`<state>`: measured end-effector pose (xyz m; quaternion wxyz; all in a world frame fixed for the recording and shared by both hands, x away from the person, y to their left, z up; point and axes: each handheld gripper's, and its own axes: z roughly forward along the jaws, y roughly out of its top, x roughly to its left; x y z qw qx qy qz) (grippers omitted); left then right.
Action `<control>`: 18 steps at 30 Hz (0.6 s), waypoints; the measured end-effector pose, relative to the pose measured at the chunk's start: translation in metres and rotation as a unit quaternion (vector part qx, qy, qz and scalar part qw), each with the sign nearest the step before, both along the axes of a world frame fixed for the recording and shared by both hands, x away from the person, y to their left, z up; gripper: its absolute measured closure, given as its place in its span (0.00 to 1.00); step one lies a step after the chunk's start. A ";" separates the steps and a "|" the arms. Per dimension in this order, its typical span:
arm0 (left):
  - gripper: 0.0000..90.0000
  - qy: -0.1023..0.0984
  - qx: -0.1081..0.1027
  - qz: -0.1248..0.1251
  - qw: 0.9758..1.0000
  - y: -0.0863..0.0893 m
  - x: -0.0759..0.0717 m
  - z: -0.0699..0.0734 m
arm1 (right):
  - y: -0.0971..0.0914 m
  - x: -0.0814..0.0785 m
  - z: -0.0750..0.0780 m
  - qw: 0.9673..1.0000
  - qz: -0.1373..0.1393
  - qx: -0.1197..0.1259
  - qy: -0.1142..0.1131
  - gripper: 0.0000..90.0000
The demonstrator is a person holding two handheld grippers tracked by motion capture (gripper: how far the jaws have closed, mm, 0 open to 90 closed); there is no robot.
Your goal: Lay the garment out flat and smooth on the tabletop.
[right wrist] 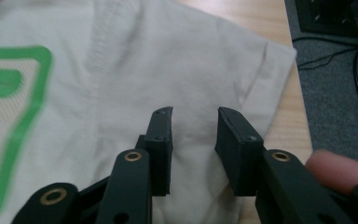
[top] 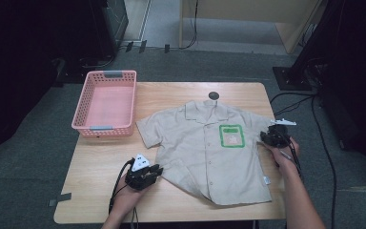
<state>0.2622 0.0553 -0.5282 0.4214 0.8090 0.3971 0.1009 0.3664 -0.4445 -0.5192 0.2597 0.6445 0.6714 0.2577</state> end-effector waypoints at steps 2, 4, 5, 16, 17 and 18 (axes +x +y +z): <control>0.83 0.000 0.000 0.000 1.000 0.000 0.000 0.000 | -0.009 -0.001 -0.003 1.000 0.001 0.016 -0.014 0.71; 0.83 -0.001 0.000 0.001 1.000 0.000 0.000 0.000 | -0.012 -0.001 -0.004 1.000 0.002 0.013 -0.021 0.71; 0.83 -0.002 0.002 0.002 1.000 -0.001 0.000 0.000 | -0.011 0.000 -0.005 1.000 0.004 0.009 -0.023 0.71; 0.89 -0.021 0.042 0.044 0.998 -0.007 0.012 0.002 | 0.003 0.019 -0.008 0.999 -0.003 0.001 -0.043 0.71; 0.90 -0.027 0.049 0.046 0.997 -0.009 0.013 0.002 | 0.004 0.021 -0.009 0.999 -0.002 -0.001 -0.046 0.71; 0.90 -0.028 0.050 0.048 0.997 -0.010 0.014 0.002 | 0.005 0.023 -0.009 0.999 -0.003 -0.002 -0.050 0.71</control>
